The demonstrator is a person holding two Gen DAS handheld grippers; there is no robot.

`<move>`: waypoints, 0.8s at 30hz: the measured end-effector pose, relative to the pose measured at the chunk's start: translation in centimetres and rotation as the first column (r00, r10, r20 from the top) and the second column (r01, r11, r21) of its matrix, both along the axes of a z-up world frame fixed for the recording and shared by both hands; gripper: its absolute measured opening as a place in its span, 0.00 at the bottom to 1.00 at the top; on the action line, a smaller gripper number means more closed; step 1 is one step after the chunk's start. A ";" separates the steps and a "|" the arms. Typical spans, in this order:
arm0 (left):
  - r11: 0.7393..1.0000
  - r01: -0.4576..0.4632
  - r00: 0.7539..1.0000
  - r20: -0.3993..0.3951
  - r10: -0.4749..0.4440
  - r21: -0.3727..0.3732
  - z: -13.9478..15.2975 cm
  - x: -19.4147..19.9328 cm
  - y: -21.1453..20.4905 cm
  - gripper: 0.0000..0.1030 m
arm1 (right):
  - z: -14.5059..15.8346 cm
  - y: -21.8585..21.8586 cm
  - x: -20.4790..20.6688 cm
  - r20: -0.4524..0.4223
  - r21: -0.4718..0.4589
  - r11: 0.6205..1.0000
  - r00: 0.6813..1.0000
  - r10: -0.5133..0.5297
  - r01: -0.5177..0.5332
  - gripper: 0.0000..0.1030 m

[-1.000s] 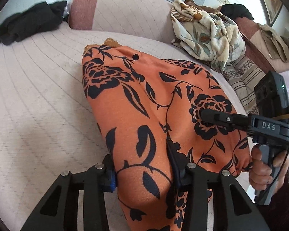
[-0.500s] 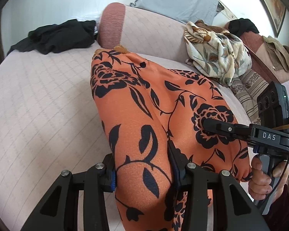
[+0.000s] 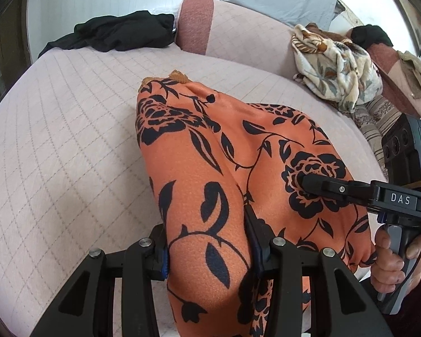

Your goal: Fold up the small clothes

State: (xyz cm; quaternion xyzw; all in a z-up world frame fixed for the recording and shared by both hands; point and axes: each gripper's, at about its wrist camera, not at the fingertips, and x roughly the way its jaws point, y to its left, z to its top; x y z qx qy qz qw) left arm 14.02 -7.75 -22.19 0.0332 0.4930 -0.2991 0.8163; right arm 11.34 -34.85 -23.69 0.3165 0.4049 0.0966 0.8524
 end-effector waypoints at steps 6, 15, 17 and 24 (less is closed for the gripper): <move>1.000 0.003 1.000 -0.002 -0.003 0.029 -0.7 0.0 0.1 0.43 | -0.6 0.7 1.1 -0.034 -0.010 1.000 0.999 0.001 -0.002 0.42; 0.999 0.001 1.000 0.011 -0.001 0.039 -0.7 -0.1 -0.1 0.43 | -0.6 1.1 1.9 -0.033 -0.032 0.999 0.999 0.004 -0.005 0.42; 0.999 -0.002 1.000 0.010 0.002 0.040 -0.7 -0.1 -0.1 0.43 | -0.4 1.1 1.4 -0.029 -0.036 0.999 1.000 -0.002 0.001 0.42; 0.998 -0.015 1.000 0.017 0.014 0.063 -1.1 -0.2 -0.2 0.44 | -0.5 1.4 1.2 -0.011 -0.060 0.998 1.000 0.001 -0.002 0.42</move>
